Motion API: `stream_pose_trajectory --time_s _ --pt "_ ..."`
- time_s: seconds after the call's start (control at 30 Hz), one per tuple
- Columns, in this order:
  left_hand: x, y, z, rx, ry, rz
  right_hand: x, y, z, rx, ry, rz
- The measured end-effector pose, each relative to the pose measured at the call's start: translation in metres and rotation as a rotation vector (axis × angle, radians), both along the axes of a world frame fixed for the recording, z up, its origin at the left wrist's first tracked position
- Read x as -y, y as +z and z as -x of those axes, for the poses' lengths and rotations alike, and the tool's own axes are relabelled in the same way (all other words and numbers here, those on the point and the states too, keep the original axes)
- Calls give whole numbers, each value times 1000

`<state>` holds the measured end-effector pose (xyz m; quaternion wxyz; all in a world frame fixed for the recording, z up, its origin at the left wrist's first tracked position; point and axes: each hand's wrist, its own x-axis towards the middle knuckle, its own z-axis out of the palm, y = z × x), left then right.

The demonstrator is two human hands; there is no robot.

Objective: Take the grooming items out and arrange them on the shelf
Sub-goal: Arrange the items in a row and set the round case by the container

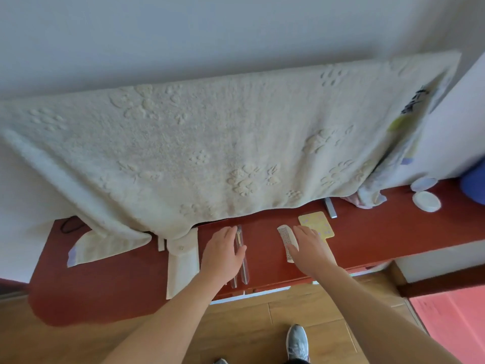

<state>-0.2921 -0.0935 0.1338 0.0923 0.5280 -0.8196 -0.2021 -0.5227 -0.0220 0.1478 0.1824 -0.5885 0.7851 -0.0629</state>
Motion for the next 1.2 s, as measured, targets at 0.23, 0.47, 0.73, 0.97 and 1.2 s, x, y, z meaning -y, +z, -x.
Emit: stream_pose_trajectory --time_s 0.23,0.47,0.73,0.97,1.2 --pt "-5 -16 96 54 19 -117 7 -24 85 1 -29 -84" --pt "-22 -38 164 135 59 -227 6 -49 123 47 13 -124" --pt "-23 -55 192 141 105 -215 5 -63 129 125 4 -118" --pt "-24 -58 191 120 141 -201 5 -65 124 125 -49 -153" --pt "-22 -56 177 109 170 -201 9 -64 118 124 -65 -170"
